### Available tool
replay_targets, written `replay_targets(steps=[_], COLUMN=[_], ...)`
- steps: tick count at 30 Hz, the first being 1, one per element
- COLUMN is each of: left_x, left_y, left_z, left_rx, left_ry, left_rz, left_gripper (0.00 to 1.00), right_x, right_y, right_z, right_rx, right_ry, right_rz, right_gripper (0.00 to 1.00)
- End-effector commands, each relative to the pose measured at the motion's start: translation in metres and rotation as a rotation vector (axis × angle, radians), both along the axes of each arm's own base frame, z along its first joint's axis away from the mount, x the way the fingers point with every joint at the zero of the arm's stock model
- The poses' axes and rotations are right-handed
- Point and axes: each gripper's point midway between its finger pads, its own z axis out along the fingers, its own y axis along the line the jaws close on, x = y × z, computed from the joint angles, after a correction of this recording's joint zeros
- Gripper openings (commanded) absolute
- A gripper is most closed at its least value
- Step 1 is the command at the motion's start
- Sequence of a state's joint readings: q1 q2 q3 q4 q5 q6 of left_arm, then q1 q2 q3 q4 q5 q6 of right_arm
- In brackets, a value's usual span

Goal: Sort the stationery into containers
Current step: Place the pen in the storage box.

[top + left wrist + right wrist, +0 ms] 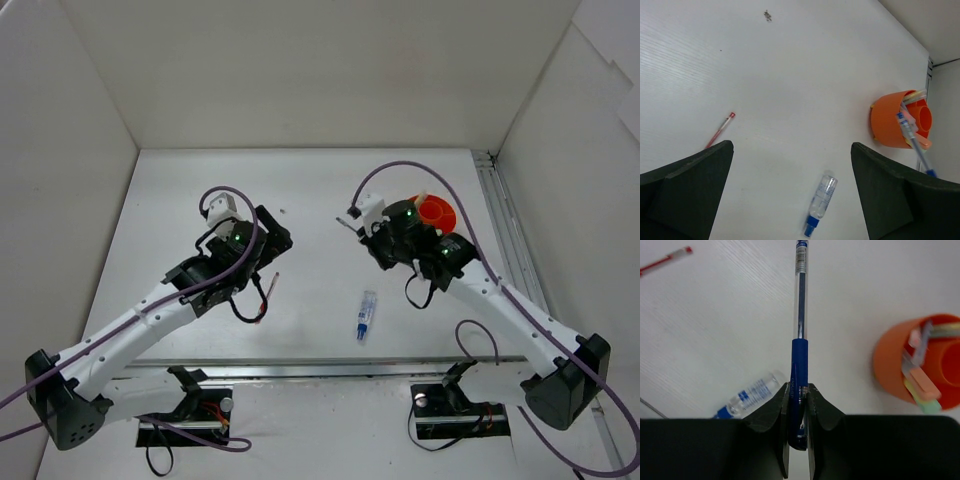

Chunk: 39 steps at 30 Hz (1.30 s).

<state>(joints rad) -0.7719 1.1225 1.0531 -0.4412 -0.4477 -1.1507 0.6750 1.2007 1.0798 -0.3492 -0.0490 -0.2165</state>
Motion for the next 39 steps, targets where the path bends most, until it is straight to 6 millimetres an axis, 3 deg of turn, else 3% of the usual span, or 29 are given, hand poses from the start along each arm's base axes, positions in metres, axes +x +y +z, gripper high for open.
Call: replay_targets(steps=[1, 2, 3, 5, 6, 7, 10, 11, 12, 13, 15, 17, 21, 26, 31, 39], left_x=[-0.004, -0.005, -0.007, -0.007, -0.008, -0.009, -0.008, -0.008, -0.008, -0.008, -0.009, -0.008, -0.006, -0.001, 0.007, 0.017], left_y=[0.036, 0.043, 0.045, 0.047, 0.047, 0.048, 0.052, 0.052, 0.051, 0.049, 0.048, 0.048, 0.044, 0.040, 0.041, 0.045], left_z=[0.020, 0.017, 0.010, 0.006, 0.003, -0.005, -0.020, -0.023, -0.027, -0.035, -0.047, -0.053, -0.067, -0.075, -0.080, -0.090], left_rx=[0.105, 0.139, 0.167, 0.235, 0.255, 0.293, 0.368, 0.397, 0.413, 0.436, 0.454, 0.453, 0.465, 0.443, 0.390, 0.373], left_ry=[-0.064, -0.065, -0.060, -0.069, -0.060, -0.033, 0.026, 0.033, 0.048, 0.074, 0.110, 0.125, 0.147, 0.143, 0.132, 0.168], left_rz=[0.051, 0.049, 0.029, -0.024, -0.037, -0.054, -0.067, -0.086, -0.098, -0.115, -0.133, -0.132, -0.166, -0.227, -0.270, -0.296], left_gripper=[1.00, 1.00, 1.00, 1.00, 1.00, 1.00, 1.00, 1.00, 1.00, 1.00, 1.00, 1.00, 1.00, 1.00, 1.00, 1.00], right_x=[0.006, -0.001, 0.011, 0.009, 0.016, 0.006, 0.005, 0.010, 0.013, 0.008, 0.016, 0.024, 0.042, 0.058, 0.074, 0.084], right_y=[-0.053, -0.072, -0.086, -0.104, -0.114, -0.126, -0.164, -0.177, -0.184, -0.194, -0.205, -0.213, -0.227, -0.237, -0.233, -0.221], right_z=[0.025, 0.022, 0.037, 0.038, 0.058, 0.056, 0.058, 0.048, 0.056, 0.054, 0.050, 0.046, 0.058, 0.049, 0.046, 0.027], right_rx=[-0.131, -0.190, -0.193, -0.257, -0.261, -0.326, -0.510, -0.554, -0.577, -0.622, -0.681, -0.708, -0.739, -0.782, -0.769, -0.744], right_ry=[0.043, 0.095, 0.085, 0.158, 0.131, 0.184, 0.262, 0.333, 0.343, 0.398, 0.437, 0.456, 0.436, 0.475, 0.468, 0.520], right_rz=[-0.135, -0.173, -0.236, -0.249, -0.262, -0.256, -0.301, -0.318, -0.314, -0.314, -0.285, -0.279, -0.273, -0.292, -0.254, -0.169], right_gripper=[0.00, 0.00, 0.00, 0.00, 0.00, 0.00, 0.00, 0.00, 0.00, 0.00, 0.00, 0.00, 0.00, 0.00, 0.00, 0.00])
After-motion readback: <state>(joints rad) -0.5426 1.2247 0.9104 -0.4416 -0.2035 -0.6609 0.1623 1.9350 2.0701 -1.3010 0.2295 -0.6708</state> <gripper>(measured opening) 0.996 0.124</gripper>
